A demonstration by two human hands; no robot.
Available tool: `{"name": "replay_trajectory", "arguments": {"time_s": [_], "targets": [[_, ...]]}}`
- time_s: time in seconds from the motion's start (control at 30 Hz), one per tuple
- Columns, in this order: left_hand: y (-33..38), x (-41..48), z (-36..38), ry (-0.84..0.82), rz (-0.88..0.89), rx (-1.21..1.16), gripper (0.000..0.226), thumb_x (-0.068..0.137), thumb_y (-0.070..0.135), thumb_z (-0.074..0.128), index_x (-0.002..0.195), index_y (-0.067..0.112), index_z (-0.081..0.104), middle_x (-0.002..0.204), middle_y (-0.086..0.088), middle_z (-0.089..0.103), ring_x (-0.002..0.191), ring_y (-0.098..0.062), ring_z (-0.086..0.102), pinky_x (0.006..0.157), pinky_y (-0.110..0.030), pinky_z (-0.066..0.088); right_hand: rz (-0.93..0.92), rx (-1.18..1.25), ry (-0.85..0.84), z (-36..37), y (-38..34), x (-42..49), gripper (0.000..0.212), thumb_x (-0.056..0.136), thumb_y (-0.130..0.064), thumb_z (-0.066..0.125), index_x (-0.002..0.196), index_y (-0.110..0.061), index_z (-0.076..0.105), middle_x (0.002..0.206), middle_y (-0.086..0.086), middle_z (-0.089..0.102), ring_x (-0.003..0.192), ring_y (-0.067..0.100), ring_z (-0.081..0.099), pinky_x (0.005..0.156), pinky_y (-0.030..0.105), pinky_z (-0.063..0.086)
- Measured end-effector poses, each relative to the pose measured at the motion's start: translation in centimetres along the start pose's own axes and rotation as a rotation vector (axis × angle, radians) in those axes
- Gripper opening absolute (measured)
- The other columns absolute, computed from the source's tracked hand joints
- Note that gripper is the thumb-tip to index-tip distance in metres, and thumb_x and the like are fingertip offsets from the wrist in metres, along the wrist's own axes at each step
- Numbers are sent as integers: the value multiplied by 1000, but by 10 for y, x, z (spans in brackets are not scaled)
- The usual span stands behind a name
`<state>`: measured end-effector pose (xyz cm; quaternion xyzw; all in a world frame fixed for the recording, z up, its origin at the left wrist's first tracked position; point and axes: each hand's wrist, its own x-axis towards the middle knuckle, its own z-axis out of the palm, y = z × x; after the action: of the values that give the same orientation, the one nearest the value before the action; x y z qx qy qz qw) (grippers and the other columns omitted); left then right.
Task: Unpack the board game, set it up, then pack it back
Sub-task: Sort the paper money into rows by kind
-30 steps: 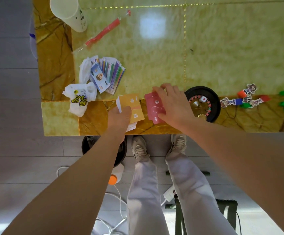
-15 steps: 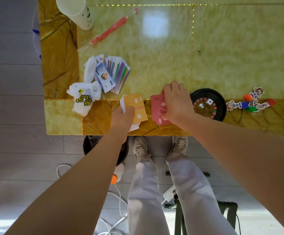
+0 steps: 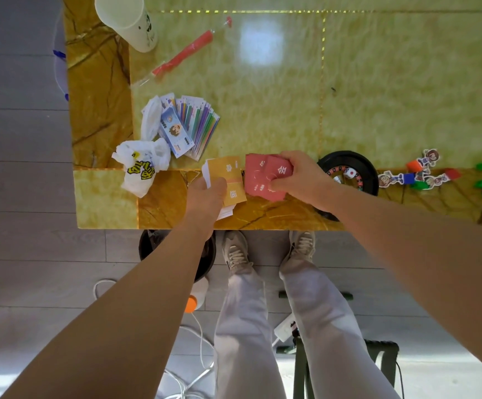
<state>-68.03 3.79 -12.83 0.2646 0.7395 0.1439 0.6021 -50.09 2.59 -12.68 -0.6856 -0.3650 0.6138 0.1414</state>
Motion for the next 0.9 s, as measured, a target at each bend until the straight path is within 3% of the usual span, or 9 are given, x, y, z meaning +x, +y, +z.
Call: {"name": "replay_trajectory", "arguments": {"time_s": [0.07, 0.17, 0.37, 0.47, 0.53, 0.63, 0.73, 0.8, 0.9], "targets": [[4, -4, 1, -6, 5, 9, 21, 94, 12, 51, 77, 22, 58, 72, 5, 60, 65, -10, 56, 56, -21, 50, 91, 298, -133, -7, -7, -2, 30, 78, 8, 67, 101, -9, 61, 100, 10, 67, 94, 26, 66, 83, 30, 56], [12, -9, 4, -139, -68, -64, 13, 91, 9, 52, 83, 14, 61, 80, -4, 64, 74, -21, 60, 72, -34, 52, 142, 476, -187, -12, -11, -2, 28, 80, 11, 61, 99, -9, 61, 100, 9, 67, 99, 24, 63, 94, 36, 50], [22, -15, 12, -321, -144, -258, 16, 95, 18, 52, 95, 7, 64, 88, -12, 66, 74, -24, 62, 84, -41, 50, 103, 418, -141, -9, -5, -5, 24, 82, 10, 58, 100, -4, 64, 97, 14, 65, 92, 23, 63, 89, 34, 52], [20, -13, 15, -332, -149, -252, 32, 92, 25, 60, 117, 4, 64, 99, -14, 70, 79, -24, 66, 78, -37, 55, 71, 399, -129, -5, -4, -7, 22, 81, 13, 58, 93, -5, 63, 91, 14, 63, 89, 25, 60, 91, 39, 51], [17, -13, 16, -338, -163, -242, 32, 91, 23, 63, 116, 2, 65, 100, -16, 70, 79, -25, 67, 75, -37, 57, 61, 368, -135, -2, -4, -8, 22, 81, 13, 58, 100, 4, 61, 92, 17, 60, 89, 26, 59, 97, 45, 48], [14, -13, 15, -309, -168, -226, 14, 92, 14, 61, 103, 6, 64, 93, -14, 69, 73, -23, 65, 69, -36, 58, 73, 326, -165, -3, -4, -8, 27, 82, 10, 61, 108, 8, 59, 94, 17, 59, 90, 25, 59, 99, 45, 47], [9, -9, 13, -255, -94, -186, 4, 91, 7, 62, 93, 9, 64, 92, -11, 70, 77, -23, 66, 76, -40, 57, 67, 298, -184, -3, -6, -9, 21, 81, 7, 63, 102, 0, 62, 95, 16, 62, 91, 24, 61, 95, 41, 50], [7, -6, 11, -147, -22, -150, 7, 89, 5, 63, 87, 12, 64, 88, -7, 69, 77, -21, 65, 78, -37, 56, 91, 304, -84, -4, -7, -5, 20, 80, 5, 64, 96, -6, 64, 93, 11, 66, 90, 23, 63, 84, 33, 54], [7, -5, 0, 6, 65, -144, 10, 90, 6, 63, 90, 16, 61, 81, 2, 65, 70, -13, 63, 58, -21, 55, 137, 11, 115, -13, -4, 5, 21, 81, -6, 66, 101, -11, 63, 95, 7, 66, 91, 24, 63, 77, 32, 53]]}}
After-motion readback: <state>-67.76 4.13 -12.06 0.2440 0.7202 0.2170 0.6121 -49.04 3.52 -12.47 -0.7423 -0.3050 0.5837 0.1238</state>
